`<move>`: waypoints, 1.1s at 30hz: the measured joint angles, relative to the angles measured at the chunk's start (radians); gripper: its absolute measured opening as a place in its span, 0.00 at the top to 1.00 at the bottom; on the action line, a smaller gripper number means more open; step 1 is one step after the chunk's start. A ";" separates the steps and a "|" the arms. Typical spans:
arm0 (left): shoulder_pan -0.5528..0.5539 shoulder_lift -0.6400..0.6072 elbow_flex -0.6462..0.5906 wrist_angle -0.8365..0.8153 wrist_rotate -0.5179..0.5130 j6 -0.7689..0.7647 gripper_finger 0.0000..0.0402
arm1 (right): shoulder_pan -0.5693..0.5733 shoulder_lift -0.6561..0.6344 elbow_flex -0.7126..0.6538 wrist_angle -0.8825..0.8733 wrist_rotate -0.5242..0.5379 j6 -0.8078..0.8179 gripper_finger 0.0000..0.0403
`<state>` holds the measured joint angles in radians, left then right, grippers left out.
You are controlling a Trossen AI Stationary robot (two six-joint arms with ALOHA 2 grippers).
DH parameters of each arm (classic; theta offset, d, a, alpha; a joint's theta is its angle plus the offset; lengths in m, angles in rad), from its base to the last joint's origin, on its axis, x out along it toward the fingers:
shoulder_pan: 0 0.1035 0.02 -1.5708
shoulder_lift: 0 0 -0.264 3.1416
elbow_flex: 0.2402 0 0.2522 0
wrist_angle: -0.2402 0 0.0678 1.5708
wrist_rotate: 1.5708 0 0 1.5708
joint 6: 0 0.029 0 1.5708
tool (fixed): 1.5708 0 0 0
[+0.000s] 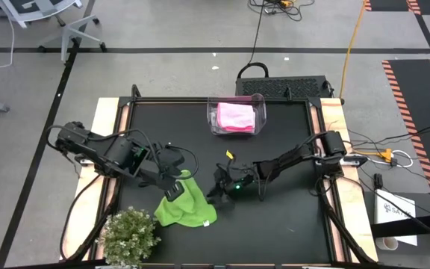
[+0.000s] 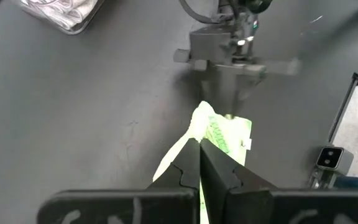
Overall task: Fold microfiber towels
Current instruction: Fold the green microfiber cloth
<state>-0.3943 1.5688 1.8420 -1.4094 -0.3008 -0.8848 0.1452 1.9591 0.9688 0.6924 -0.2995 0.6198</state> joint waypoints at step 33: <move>0.000 0.000 0.000 0.000 -0.011 -0.013 0.99 | 0.048 0.084 0.000 -0.015 0.067 -0.040 0.60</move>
<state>-0.3943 1.5688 1.8416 -1.4095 -0.3122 -0.8974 0.1927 2.0430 0.9688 0.6777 -0.2325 0.5802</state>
